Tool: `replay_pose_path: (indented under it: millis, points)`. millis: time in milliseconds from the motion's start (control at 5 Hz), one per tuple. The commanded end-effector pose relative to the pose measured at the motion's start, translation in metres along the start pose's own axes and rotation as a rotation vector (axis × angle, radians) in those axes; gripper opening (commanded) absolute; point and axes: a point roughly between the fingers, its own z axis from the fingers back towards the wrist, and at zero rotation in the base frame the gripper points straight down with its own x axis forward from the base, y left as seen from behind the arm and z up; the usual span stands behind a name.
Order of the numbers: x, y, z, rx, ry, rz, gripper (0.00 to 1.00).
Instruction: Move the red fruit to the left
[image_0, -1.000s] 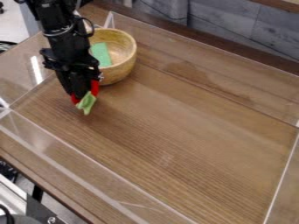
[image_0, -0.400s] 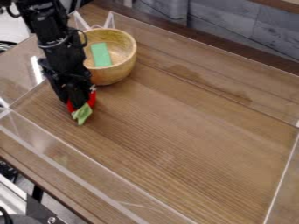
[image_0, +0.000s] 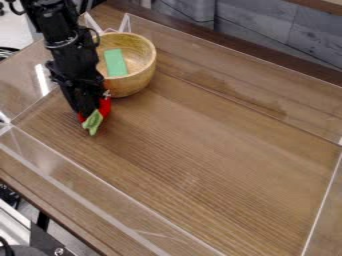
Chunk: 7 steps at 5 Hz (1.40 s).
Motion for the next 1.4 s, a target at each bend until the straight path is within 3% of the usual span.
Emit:
replay_pose_path:
  millis: [0, 200, 400, 600, 1000, 1200]
  points:
    - [-0.004, 0.005, -0.002, 0.004, -0.011, -0.025, 0.00]
    - [-0.008, 0.003, -0.009, -0.010, 0.000, -0.058, 0.00]
    - [-0.006, 0.012, -0.016, -0.023, 0.003, -0.029, 1.00]
    - [-0.004, 0.018, -0.019, -0.031, 0.005, 0.001, 1.00]
    - [-0.007, 0.008, -0.016, -0.049, -0.007, 0.040, 1.00]
    - [-0.002, 0.006, -0.017, -0.052, -0.022, 0.117, 1.00]
